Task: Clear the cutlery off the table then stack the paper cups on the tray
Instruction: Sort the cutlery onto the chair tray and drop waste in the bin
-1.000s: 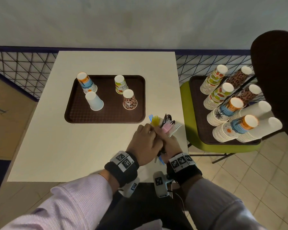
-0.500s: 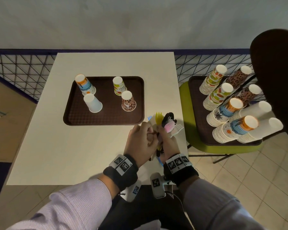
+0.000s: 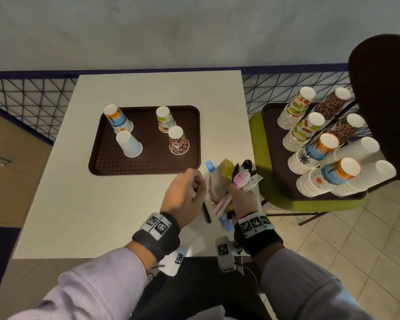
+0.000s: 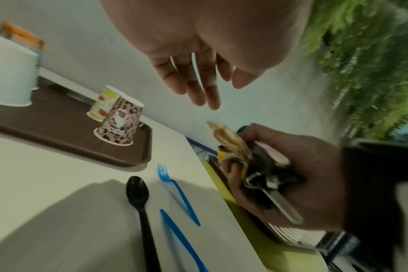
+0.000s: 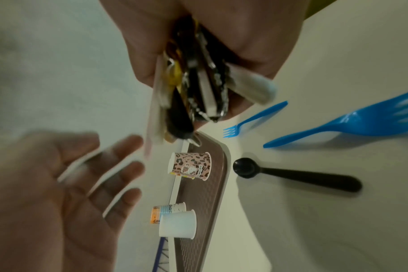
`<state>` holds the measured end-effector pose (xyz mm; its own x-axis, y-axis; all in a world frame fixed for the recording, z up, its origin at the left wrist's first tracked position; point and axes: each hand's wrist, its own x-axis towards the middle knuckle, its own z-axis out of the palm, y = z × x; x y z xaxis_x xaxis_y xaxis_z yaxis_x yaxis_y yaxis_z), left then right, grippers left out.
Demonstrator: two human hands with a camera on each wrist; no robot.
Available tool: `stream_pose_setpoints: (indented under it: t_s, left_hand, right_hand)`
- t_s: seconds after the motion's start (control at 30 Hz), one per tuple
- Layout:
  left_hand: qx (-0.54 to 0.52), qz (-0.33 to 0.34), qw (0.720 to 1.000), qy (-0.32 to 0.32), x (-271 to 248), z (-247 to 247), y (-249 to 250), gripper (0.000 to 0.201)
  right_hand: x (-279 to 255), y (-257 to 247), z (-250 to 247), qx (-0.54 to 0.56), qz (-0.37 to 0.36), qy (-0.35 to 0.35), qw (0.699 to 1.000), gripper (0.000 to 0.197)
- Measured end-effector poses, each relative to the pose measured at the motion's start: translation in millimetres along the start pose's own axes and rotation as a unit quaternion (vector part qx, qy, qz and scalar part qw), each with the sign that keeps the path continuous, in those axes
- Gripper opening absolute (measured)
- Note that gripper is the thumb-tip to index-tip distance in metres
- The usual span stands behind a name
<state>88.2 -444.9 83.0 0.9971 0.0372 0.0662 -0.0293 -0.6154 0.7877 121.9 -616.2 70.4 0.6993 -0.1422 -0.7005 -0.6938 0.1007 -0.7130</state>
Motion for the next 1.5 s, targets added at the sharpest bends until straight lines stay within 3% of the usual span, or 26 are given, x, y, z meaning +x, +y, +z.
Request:
stream_pose_setpoints:
  t_s: [0.1,0.17,0.37,0.53,0.7,0.9,1.1,1.27,1.33,1.4,1.5]
  left_hand:
    - [0.013,-0.071,0.997,0.003,11,-3,-21,0.012]
    - [0.046,-0.107,0.993,-0.037,18,1,-39,0.017]
    - [0.089,-0.311,0.937,-0.133,28,35,-74,0.034]
    - [0.137,-0.362,0.909,-0.154,32,62,-73,0.054]
    - [0.17,-0.345,0.906,-0.179,32,73,-72,0.036]
    - [0.171,-0.321,0.917,-0.161,24,73,-73,0.031]
    - [0.185,-0.232,0.944,-0.144,16,62,-66,0.026]
    - [0.184,-0.1,0.957,-0.203,14,63,-52,0.023]
    - [0.221,-0.036,0.936,-0.271,12,70,-44,0.028]
    - [0.294,0.009,0.894,-0.34,10,78,-34,0.032]
    - [0.359,0.033,0.858,-0.367,9,89,-32,0.037]
  right_hand:
    - [5,-5,-14,0.004,0.003,0.032,0.999,0.022]
    - [5,-10,-25,0.01,0.013,0.053,0.998,0.027]
    - [6,-19,-57,0.044,0.008,0.078,0.996,0.019]
    - [7,-5,-75,0.078,-0.024,0.073,0.994,0.026]
    - [6,8,-86,0.1,-0.018,0.077,0.992,0.045]
    - [3,16,-93,0.08,-0.014,0.078,0.994,0.042]
    - [7,12,-89,0.074,-0.017,0.064,0.995,0.029]
    - [7,13,-84,0.073,-0.016,0.069,0.995,0.031]
    - [7,13,-84,0.077,-0.01,0.062,0.995,0.032]
    - [8,11,-84,0.076,-0.01,0.053,0.996,0.031]
    - [10,10,-86,0.076,-0.01,0.048,0.996,0.029]
